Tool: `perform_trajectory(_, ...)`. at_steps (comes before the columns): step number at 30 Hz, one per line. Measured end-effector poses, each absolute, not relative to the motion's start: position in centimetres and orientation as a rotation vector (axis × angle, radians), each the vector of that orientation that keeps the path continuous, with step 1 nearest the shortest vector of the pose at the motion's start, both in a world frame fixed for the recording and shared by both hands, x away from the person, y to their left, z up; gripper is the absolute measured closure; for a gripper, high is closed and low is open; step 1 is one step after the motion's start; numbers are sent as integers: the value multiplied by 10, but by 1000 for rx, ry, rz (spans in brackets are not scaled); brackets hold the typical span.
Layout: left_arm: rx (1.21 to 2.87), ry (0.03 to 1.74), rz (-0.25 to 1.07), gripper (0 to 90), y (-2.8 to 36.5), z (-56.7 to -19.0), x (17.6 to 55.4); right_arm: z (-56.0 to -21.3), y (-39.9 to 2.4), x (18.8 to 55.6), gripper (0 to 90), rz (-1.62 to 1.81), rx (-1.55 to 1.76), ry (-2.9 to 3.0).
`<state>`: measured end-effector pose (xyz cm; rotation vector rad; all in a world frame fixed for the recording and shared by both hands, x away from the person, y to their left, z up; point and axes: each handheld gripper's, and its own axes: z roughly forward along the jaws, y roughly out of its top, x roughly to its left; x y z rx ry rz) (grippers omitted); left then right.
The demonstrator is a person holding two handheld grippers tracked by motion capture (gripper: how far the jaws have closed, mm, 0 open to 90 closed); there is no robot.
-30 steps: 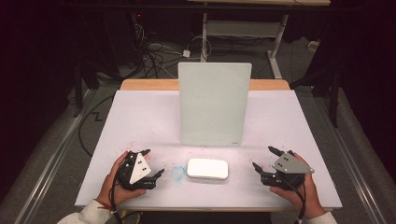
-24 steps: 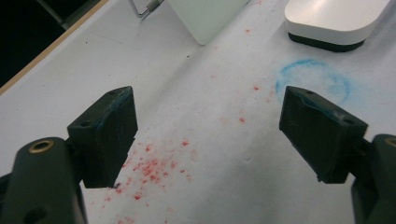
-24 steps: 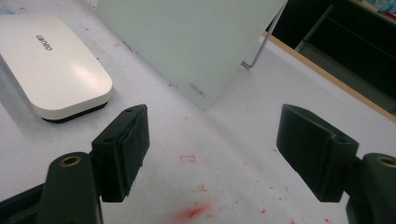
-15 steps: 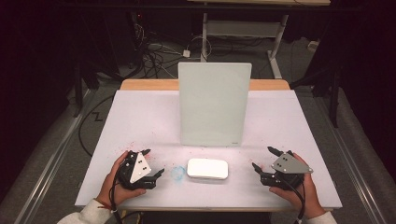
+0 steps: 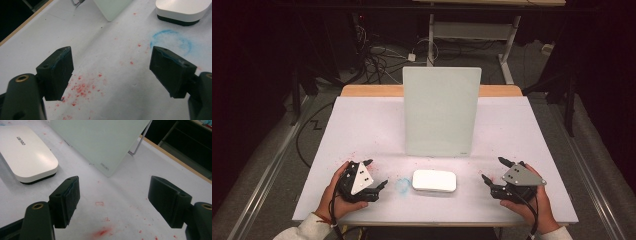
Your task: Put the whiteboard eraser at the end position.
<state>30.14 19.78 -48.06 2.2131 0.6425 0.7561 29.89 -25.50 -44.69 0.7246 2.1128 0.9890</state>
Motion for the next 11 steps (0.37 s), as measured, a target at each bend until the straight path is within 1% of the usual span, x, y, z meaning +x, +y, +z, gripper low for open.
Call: perform_trajectory(11,2216,656,753,189,198,-482,305,-450,-255,302,262,982,727,2121)
